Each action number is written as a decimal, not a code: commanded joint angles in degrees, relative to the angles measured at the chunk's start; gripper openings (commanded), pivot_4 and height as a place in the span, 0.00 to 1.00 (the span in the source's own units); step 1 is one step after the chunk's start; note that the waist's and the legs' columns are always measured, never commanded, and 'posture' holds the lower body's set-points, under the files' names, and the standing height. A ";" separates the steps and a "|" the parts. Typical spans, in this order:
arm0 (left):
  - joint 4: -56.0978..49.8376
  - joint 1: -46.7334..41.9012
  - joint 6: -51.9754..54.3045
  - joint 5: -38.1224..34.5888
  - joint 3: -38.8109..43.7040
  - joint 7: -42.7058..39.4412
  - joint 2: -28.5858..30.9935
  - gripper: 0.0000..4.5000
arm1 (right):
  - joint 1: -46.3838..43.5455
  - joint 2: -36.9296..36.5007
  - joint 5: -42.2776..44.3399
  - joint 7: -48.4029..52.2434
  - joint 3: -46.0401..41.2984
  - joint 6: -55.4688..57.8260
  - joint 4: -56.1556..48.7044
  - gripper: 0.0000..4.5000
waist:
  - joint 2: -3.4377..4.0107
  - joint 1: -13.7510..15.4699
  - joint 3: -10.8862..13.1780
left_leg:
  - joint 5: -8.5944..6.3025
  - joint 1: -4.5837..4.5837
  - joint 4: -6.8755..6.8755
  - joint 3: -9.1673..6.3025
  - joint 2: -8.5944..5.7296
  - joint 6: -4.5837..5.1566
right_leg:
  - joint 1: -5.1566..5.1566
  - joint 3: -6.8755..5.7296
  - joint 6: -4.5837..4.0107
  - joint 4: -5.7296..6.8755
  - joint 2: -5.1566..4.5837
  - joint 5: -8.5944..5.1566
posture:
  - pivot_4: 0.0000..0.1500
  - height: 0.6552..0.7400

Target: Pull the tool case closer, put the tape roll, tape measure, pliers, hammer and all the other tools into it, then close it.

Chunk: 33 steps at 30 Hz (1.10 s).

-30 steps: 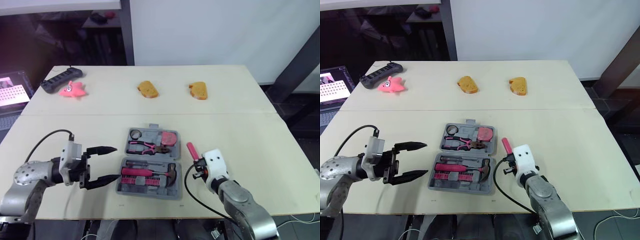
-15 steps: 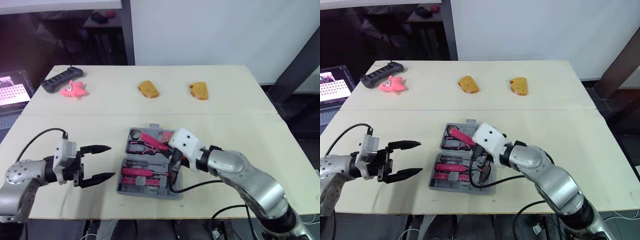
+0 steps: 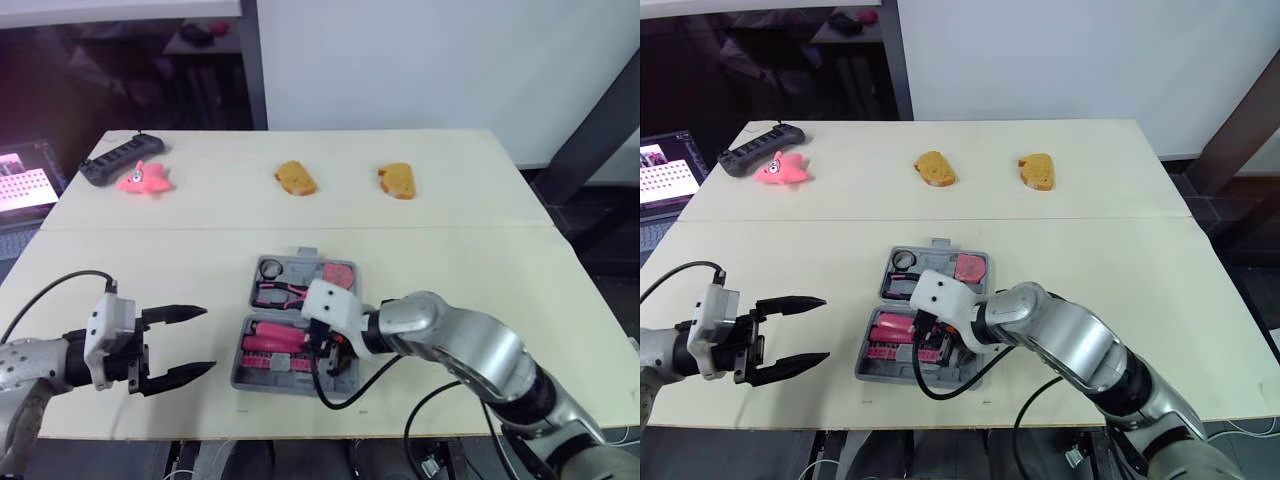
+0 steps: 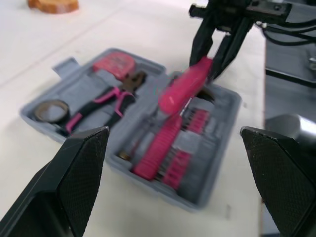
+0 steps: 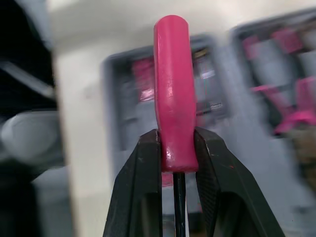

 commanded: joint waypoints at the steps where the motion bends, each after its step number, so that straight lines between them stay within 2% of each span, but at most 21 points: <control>1: 0.06 0.87 -1.23 -0.43 2.17 -2.69 1.59 1.00 | -3.41 2.54 2.28 -0.39 3.36 5.23 0.25 0.09 | 0.01 0.05 0.00 | 0.00 -0.01 0.00 0.00 0.00 0.00 | 0.00 0.00 -0.01 0.00 -0.01 -0.01 | 1.00 1.00; 6: 0.89 1.35 -1.16 -0.59 2.72 -5.84 3.43 1.00 | -7.13 10.10 3.71 -4.53 8.17 9.70 4.88 0.09 | 0.01 -0.21 0.00 | 0.00 -0.08 -0.03 0.01 0.01 0.00 | -0.18 0.00 -0.03 0.05 0.01 0.02 | 1.00 1.00; 9: 0.76 2.26 -0.99 -0.86 3.18 -7.30 4.12 1.00 | -7.49 13.48 5.20 -8.98 8.75 9.82 6.58 0.09 | 0.01 -0.23 -0.01 | 0.02 -0.48 -0.01 0.01 0.01 -0.03 | -0.60 -0.01 0.16 0.11 0.00 0.13 | 1.00 1.00; 11: 0.44 2.62 -0.78 -1.16 3.50 -7.82 4.21 1.00 | -7.66 13.79 6.49 -11.47 9.21 9.82 6.61 0.09 | 0.01 -0.23 -0.01 | 0.05 -0.81 0.03 0.00 0.01 -0.09 | -0.90 -0.04 0.17 0.12 -0.01 0.15 | 1.00 1.00; 20: 1.31 1.93 -0.52 -1.15 3.06 -10.18 5.20 1.00 | -9.09 12.74 12.50 -18.86 9.39 9.82 8.15 0.09 | 0.02 -0.44 0.00 | 0.05 -0.83 0.03 -0.01 0.01 -0.09 | -0.91 -0.13 0.11 0.11 -0.06 0.17 | 1.00 1.00; 33: -0.06 2.22 -0.29 -1.35 2.94 -8.59 4.14 1.00 | -7.95 15.95 11.51 -24.69 13.69 9.82 14.20 0.09 | 0.01 -1.81 -0.01 | 0.06 -0.84 0.03 -0.03 0.01 -0.09 | -0.91 -0.12 0.13 0.12 -0.06 0.19 | 1.00 1.00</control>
